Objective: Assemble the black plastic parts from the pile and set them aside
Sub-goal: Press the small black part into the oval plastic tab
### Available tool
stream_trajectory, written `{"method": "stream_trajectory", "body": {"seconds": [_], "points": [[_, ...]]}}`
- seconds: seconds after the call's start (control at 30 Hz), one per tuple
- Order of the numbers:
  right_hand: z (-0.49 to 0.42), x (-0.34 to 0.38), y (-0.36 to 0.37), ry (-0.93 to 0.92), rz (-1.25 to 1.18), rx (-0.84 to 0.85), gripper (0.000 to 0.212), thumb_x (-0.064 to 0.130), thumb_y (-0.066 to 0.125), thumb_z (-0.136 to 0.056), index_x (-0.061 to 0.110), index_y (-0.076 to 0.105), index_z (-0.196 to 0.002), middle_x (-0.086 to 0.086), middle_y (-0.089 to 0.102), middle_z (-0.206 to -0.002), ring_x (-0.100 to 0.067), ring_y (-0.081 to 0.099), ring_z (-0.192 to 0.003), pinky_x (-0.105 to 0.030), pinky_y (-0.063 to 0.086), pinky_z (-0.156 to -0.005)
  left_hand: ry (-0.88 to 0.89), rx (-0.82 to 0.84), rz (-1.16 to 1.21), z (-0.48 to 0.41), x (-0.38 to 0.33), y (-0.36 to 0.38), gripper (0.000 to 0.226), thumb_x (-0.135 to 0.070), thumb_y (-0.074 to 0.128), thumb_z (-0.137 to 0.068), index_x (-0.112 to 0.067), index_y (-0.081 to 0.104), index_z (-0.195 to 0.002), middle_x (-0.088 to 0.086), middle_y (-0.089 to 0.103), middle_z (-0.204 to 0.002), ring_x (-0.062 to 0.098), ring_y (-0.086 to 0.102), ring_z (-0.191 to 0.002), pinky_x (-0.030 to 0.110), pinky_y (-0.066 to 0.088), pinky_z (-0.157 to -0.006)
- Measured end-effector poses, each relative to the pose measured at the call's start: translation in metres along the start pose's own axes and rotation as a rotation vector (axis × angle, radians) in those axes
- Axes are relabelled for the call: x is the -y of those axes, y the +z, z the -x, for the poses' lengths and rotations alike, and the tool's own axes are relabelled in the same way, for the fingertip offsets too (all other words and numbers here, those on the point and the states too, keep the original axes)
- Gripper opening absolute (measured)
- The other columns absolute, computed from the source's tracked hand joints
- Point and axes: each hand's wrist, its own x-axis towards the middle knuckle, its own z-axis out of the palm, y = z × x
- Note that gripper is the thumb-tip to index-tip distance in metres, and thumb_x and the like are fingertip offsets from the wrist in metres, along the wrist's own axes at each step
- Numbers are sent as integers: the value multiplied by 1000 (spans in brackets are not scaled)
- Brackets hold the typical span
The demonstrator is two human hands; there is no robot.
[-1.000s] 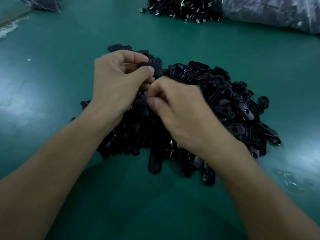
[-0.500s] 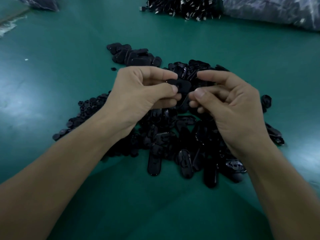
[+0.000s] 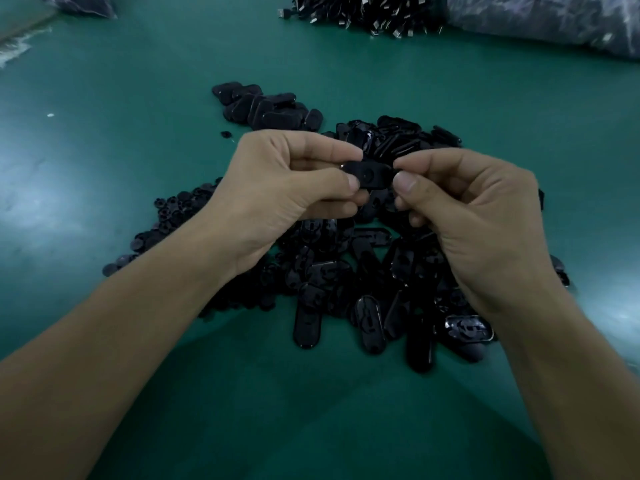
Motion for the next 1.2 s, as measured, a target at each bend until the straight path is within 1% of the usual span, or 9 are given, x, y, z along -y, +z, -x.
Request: {"method": "stream_trajectory", "body": {"seconds": [0.2, 0.3, 0.47, 0.57, 0.7, 0.8, 0.87, 1.0, 1.2], "points": [[1, 3, -1, 35, -25, 8, 16, 8, 73, -89, 23, 73, -93, 4, 73, -74, -8, 68, -70, -16, 50, -62, 28, 47, 23, 1, -1, -2, 24, -7, 80, -65, -11, 76, -88, 10, 76, -76, 23, 76, -75, 24, 60, -64], [2, 5, -1, 65, -106, 5, 15, 9, 73, -86, 20, 64, -92, 3, 72, -75, -10, 68, -70, -18, 50, -62, 23, 68, 87, -1, -2, -3, 25, -7, 80, -63, -10, 76, -87, 14, 76, -79, 23, 76, -74, 23, 59, -63], [3, 9, 1, 74, -178, 5, 26, 6, 73, -83, 18, 50, -84, 0, 71, -72, -14, 67, -67, -19, 50, -60, 28, 70, 92, -2, -1, -3, 24, -5, 79, -64, -9, 77, -87, 16, 76, -80, 23, 76, -75, 24, 59, -63], [4, 11, 1, 23, -68, -12, 32, 0, 73, -87, 18, 47, -83, -1, 72, -73, -12, 67, -66, -18, 51, -60, 41, 48, 15, -1, -1, -2, 21, -2, 79, -70, -10, 76, -88, 13, 76, -79, 24, 77, -76, 25, 60, -64], [6, 12, 4, -44, 106, -33, 34, 2, 75, -86, 21, 47, -80, -5, 73, -82, -11, 69, -67, -15, 51, -63, 66, 61, -80, 2, 0, -1, 20, 2, 78, -75, -12, 76, -90, 9, 77, -77, 24, 77, -77, 27, 61, -66], [6, 10, 5, -42, 182, -41, 34, 6, 76, -85, 25, 48, -80, -5, 74, -82, -15, 71, -72, -23, 55, -66, 72, 67, -91, 3, -1, 1, 21, -4, 79, -71, -12, 76, -90, 8, 77, -77, 24, 77, -77, 28, 61, -67], [6, 10, 5, -42, 214, -43, 35, 9, 76, -84, 28, 48, -78, -3, 74, -82, -18, 71, -74, -31, 58, -69, 80, 64, -109, 3, -1, 2, 21, -1, 79, -74, -12, 75, -91, 9, 76, -76, 24, 77, -76, 28, 61, -67], [6, 11, 6, -43, 263, -34, 33, 16, 75, -81, 33, 47, -77, -1, 73, -81, -17, 71, -74, -33, 59, -68, 109, 67, -156, 3, 0, 1, 22, 4, 79, -77, -13, 76, -90, 14, 76, -79, 26, 76, -77, 29, 61, -68], [7, 13, 9, -28, 323, -37, 32, 23, 73, -78, 43, 49, -70, 1, 72, -80, -22, 70, -76, -48, 59, -72, 138, 96, -233, 2, 2, 1, 21, 2, 78, -80, -16, 76, -91, 9, 77, -78, 23, 75, -76, 30, 61, -70]]}}
